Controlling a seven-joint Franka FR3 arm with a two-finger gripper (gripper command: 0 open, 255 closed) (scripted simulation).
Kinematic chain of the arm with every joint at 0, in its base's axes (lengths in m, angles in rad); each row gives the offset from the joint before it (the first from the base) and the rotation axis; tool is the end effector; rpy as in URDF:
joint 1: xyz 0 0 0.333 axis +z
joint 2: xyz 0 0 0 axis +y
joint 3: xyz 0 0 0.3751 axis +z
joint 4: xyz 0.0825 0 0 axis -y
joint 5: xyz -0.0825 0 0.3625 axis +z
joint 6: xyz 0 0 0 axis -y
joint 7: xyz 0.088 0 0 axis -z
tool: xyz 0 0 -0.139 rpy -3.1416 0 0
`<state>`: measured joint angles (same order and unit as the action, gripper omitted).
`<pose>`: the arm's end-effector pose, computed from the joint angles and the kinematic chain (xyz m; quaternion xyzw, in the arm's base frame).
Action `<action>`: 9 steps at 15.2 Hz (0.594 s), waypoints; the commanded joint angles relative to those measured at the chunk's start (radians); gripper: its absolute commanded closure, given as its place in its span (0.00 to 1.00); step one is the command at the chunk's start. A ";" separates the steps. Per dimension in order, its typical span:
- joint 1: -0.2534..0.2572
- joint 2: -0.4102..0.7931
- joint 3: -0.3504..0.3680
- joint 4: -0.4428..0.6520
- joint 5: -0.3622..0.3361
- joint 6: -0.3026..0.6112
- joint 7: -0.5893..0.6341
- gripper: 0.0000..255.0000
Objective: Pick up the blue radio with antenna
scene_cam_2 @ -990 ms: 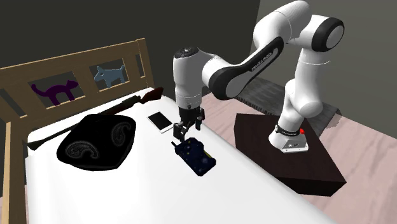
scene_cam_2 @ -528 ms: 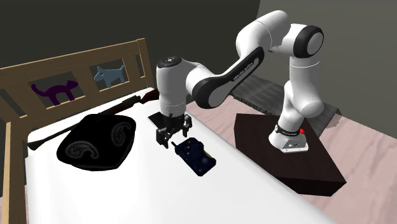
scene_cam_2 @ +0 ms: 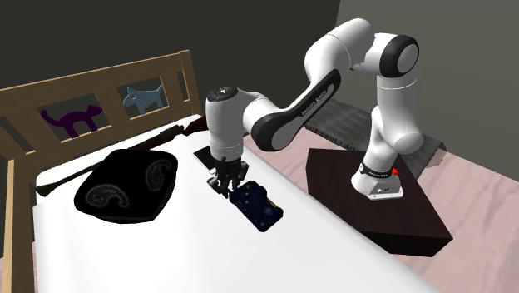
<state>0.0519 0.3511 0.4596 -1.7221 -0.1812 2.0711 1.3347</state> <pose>0.5878 0.2769 0.4352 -0.9274 0.3737 -0.0145 0.0128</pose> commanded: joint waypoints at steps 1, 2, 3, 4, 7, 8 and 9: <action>0.000 0.000 0.000 -0.002 0.000 0.002 0.000 1.00; 0.000 0.000 0.000 -0.001 0.000 0.002 0.000 1.00; 0.000 0.000 0.000 -0.001 0.000 0.002 0.000 1.00; 0.000 0.000 0.000 -0.001 0.000 0.002 0.000 1.00; 0.000 0.000 0.000 -0.001 0.000 0.001 0.000 1.00; 0.000 0.000 0.000 -0.001 0.000 0.001 0.000 1.00; -0.001 -0.005 0.001 0.006 0.003 -0.010 -0.002 1.00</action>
<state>0.0509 0.3471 0.4604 -1.7213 -0.1791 2.0667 1.3333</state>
